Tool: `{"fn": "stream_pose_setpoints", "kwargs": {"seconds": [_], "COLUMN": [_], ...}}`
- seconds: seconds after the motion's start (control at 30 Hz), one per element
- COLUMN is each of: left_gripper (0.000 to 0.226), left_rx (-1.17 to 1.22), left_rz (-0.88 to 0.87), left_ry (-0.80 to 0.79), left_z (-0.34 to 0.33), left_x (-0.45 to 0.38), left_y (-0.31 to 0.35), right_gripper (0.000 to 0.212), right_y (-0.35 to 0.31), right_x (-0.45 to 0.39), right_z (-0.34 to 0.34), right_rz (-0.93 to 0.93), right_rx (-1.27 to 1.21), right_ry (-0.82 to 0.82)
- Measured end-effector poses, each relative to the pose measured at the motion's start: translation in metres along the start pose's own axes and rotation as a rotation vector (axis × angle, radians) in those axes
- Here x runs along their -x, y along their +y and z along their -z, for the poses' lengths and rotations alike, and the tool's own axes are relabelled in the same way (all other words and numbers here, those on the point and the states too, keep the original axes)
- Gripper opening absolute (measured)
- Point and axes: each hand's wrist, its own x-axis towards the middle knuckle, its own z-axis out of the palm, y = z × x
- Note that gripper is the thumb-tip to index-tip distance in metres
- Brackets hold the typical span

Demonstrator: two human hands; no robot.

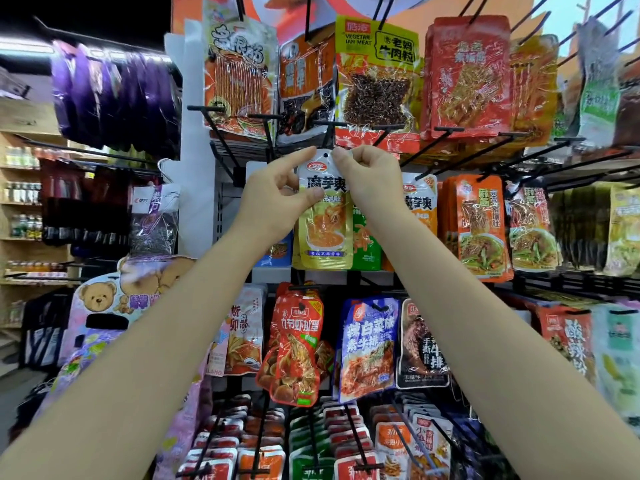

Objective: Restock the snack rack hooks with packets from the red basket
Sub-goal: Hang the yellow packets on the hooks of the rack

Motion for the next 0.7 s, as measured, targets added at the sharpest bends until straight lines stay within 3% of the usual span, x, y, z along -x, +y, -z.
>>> {"fn": "stream_pose_setpoints", "kwargs": {"seconds": [0.33, 0.5, 0.7], "left_gripper": [0.058, 0.057, 0.067], "left_rx": [-0.129, -0.237, -0.943], "left_rz": [0.016, 0.056, -0.155], "left_ry": [0.004, -0.037, -0.119], "left_z": [-0.001, -0.002, 0.001], "left_x": [-0.007, 0.002, 0.018], "left_y": [0.002, -0.004, -0.011], "right_gripper": [0.012, 0.011, 0.045], "right_y": [-0.01, 0.003, 0.028], "right_x": [-0.002, -0.002, 0.017], "right_z": [-0.003, -0.004, 0.004], "right_rz": [-0.076, -0.049, 0.37], "right_rx": [-0.118, 0.065, 0.601], "right_ry": [-0.01, -0.024, -0.025]}}
